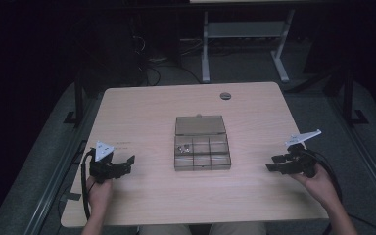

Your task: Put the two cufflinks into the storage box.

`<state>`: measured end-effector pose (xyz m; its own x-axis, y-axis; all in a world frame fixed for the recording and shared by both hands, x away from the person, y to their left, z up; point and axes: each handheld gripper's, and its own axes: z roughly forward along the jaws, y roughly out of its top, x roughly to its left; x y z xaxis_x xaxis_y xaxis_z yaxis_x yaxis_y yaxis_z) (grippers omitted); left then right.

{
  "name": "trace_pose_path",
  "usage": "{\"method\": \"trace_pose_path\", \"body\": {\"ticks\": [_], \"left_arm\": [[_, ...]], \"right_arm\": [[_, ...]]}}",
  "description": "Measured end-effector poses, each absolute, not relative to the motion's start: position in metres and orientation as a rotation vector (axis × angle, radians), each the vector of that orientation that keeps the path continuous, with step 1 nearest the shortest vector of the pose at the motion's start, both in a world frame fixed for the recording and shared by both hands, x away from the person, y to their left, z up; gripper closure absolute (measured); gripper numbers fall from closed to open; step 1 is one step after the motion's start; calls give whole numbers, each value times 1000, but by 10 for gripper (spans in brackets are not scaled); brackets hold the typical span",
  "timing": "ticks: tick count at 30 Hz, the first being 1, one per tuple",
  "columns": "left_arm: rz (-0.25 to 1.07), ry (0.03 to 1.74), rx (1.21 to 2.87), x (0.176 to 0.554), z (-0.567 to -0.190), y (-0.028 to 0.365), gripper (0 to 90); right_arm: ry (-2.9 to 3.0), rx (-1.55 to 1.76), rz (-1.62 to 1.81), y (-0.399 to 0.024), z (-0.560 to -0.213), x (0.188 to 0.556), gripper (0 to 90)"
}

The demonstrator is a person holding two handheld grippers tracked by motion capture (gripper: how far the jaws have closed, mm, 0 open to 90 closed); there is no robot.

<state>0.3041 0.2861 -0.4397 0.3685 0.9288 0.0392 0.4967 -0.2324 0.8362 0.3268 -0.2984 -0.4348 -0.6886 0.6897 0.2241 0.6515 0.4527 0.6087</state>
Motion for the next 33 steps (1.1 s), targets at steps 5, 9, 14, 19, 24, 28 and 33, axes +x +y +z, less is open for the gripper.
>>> {"method": "trace_pose_path", "body": {"ticks": [5, 9, 14, 19, 24, 28, 33], "left_arm": [[717, 1237, 1867, 304, -440, 286, 129], [727, 1228, 1861, 303, -439, 285, 129], [726, 1222, 1869, 303, -439, 284, 129], [739, 1213, 1866, 303, -438, 284, 129], [736, 1213, 1868, 303, -439, 284, 129], [735, 1215, 1867, 303, -439, 284, 129], [734, 1214, 1866, 303, -438, 284, 129]], "right_arm": [[2627, 1229, 1053, -302, -437, 319, 499], [2610, 1226, 1067, -308, -440, 314, 497], [2596, 1247, 1070, -313, -442, 306, 495], [2587, 1244, 1082, -316, -445, 299, 492], [2580, 1260, 1097, -316, -447, 294, 488], [2580, 1244, 1098, -318, -451, 292, 484], [2562, 1257, 1117, -318, -452, 288, 480]]}}
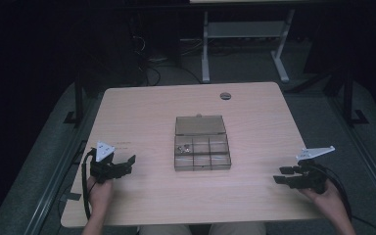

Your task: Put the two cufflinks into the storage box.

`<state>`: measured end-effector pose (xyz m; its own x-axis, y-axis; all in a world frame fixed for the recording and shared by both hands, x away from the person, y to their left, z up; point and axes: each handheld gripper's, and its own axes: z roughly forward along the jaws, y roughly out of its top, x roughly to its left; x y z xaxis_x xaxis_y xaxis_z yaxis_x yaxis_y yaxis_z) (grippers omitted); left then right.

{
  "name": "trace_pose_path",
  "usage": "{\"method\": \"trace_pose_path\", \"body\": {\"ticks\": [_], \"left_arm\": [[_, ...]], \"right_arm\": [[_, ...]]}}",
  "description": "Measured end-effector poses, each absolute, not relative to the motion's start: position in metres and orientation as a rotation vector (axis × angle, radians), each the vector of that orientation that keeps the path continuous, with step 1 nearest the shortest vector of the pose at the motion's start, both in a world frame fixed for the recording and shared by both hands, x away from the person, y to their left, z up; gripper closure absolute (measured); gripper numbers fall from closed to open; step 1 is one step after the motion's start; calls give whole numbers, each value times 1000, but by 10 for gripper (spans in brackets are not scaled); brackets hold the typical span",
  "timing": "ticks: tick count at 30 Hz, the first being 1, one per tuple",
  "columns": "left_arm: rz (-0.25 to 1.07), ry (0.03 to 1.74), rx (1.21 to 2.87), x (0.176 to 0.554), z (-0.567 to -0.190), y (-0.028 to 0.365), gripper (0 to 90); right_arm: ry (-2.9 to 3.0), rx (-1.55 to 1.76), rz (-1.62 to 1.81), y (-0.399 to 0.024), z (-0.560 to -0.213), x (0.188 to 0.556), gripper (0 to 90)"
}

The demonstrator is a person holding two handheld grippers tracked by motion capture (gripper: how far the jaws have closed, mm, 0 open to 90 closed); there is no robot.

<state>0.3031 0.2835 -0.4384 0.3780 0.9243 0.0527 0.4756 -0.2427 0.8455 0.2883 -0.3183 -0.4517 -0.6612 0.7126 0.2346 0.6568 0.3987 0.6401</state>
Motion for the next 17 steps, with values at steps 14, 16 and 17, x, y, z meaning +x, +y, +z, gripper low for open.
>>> {"method": "trace_pose_path", "body": {"ticks": [14, 16, 17], "left_arm": [[728, 1217, 1864, 303, -438, 285, 129], [730, 1218, 1857, 304, -438, 285, 129], [729, 1220, 1856, 304, -438, 285, 129]], "right_arm": [[2535, 1215, 1094, -311, -447, 275, 451], [2535, 1205, 1097, -308, -447, 275, 442], [2536, 1197, 1092, -307, -447, 275, 437]]}}
